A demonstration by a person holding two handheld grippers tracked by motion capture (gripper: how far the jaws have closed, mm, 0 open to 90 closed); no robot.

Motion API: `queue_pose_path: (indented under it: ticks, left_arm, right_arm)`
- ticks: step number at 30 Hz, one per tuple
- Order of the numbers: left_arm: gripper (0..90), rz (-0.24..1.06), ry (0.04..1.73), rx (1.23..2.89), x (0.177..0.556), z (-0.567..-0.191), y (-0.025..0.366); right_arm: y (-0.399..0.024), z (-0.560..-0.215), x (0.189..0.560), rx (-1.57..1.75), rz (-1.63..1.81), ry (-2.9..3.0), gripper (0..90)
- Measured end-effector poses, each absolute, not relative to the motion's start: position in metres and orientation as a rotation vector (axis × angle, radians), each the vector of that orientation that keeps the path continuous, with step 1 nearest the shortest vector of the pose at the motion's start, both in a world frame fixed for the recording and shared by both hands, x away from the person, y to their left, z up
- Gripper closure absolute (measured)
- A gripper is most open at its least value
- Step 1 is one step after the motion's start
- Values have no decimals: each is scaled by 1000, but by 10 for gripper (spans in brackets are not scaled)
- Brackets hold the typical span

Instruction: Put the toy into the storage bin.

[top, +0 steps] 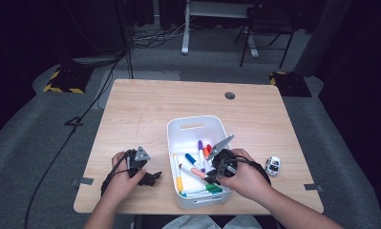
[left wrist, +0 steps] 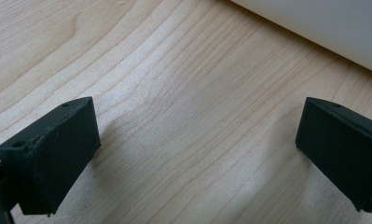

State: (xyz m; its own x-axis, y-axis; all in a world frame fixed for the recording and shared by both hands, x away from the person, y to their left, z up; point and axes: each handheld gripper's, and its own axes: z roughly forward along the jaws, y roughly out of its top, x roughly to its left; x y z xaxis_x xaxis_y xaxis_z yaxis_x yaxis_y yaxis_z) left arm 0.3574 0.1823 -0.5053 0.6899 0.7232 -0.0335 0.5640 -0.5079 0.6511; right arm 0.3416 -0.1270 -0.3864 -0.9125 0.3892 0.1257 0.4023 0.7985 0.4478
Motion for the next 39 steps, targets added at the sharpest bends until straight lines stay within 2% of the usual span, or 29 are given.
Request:
queue_pose_path:
  ticks: [2,4,9,27,34,39]
  left_arm:
    - [0,321,983,2253,357,-505,182]
    - [0,321,981,2254,357,-505,182]
    - [0,321,981,2254,357,-505,182]
    - [0,329,976,2255,358,-505,182]
    - [0,329,976,2255,358,-505,182]
    - [0,330,976,2255,358,-505,182]
  right_arm:
    - [-127,-389,342,-651,-764,-2922,761]
    - [-129,-391,343,-672,-811,-2872,644]
    - [-138,-380,344,-679,-939,-2865,529]
    - [-190,-337,339,-822,-1138,-2891,367]
    - [-217,-332,340,-906,-1184,-2891,308]
    - [-242,-337,343,-997,-1181,-2898,227]
